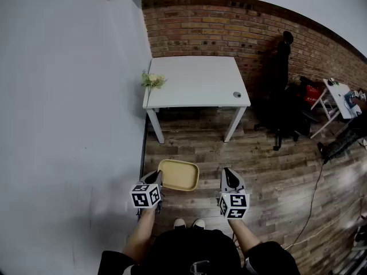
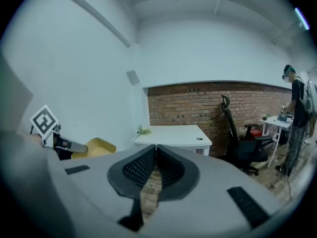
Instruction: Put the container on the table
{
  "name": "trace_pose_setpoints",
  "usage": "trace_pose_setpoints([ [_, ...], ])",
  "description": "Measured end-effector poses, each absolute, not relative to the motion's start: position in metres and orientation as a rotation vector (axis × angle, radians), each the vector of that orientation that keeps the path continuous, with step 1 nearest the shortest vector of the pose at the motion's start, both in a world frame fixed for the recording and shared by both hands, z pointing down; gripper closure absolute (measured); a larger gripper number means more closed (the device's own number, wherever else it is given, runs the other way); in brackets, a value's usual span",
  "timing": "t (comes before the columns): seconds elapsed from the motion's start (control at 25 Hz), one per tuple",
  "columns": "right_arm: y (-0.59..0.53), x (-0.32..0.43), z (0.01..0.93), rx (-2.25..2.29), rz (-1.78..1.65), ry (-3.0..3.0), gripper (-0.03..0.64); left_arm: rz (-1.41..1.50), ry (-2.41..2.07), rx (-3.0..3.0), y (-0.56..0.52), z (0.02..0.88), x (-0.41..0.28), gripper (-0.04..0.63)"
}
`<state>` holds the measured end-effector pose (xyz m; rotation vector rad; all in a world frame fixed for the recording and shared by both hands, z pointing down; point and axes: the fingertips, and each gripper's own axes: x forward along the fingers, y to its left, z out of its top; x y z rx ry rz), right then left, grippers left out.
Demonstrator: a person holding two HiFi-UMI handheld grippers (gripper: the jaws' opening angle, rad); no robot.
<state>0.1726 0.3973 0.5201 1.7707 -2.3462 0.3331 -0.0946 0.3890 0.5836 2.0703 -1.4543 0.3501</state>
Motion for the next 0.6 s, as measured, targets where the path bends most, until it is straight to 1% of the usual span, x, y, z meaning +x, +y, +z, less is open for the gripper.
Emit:
trace_pose_setpoints([
  [0.24,0.396,0.181,0.517,1.769,0.333,-2.333,0.591,0.354,-1.447,2.071,0.388,0.579,-0.093,0.568],
  [0.6,0.398,0.170,0.501,1.732,0.239,-2.385,0.593,0.360,-1.444,2.079,0.391,0.578,-0.091,0.568],
])
